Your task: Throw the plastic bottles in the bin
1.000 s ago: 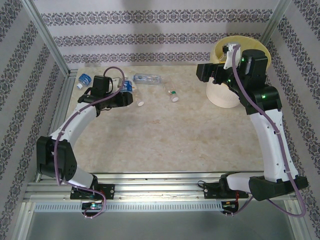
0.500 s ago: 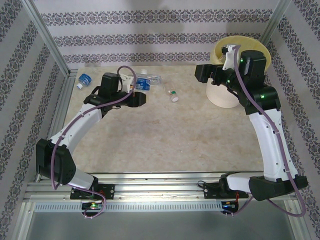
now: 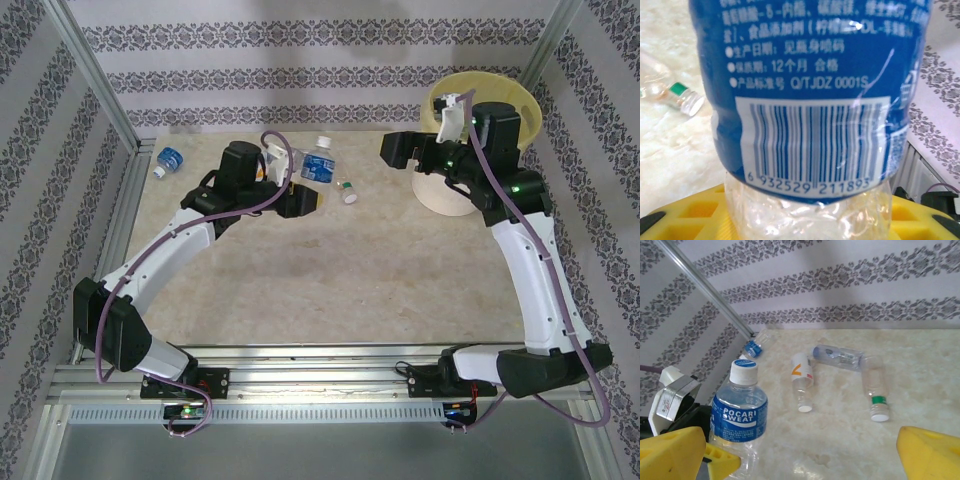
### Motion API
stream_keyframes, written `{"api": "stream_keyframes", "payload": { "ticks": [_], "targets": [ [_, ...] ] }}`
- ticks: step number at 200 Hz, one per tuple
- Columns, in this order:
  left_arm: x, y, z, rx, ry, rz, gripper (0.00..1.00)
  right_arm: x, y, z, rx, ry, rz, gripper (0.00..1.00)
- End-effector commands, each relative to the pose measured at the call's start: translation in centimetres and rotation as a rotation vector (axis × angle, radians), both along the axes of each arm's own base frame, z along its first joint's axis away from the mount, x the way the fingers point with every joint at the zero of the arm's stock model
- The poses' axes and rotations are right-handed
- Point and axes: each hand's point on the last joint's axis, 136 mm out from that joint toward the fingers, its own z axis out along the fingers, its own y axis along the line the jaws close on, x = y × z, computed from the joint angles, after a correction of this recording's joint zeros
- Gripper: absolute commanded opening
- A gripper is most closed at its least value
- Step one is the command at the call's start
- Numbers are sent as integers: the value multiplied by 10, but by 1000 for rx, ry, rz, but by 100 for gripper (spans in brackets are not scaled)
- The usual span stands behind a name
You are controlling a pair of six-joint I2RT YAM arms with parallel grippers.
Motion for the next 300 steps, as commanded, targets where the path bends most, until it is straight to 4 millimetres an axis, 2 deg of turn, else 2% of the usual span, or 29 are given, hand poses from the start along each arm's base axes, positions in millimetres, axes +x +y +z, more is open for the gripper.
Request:
{"api": "stream_keyframes", "payload": {
  "ticks": [1,22,64,100,171,205,261,300],
  "targets": [
    [-5,-22,31,-48,-98,-78,34,2,17,-8,48,44,56,98],
    [-11,-34,34,-50,-108,-110,34,5,24,-13,63,67,71,97],
    [-22,-53,29,-33,-98,-160,34,8,41,-17,88,92,115,93],
    [-27,-63,28,-31,-102,-185,34,13,50,-23,103,121,133,83],
    [-34,-74,29,-35,-105,-224,33,21,57,-28,102,137,132,68],
    [-34,-77,27,-28,-98,-228,33,20,59,-28,104,144,141,57],
    [-34,-78,25,-19,-96,-231,33,17,61,-33,104,167,144,44],
    [-37,-80,26,-17,-104,-243,33,15,61,-35,101,175,145,30]
  ]
}}
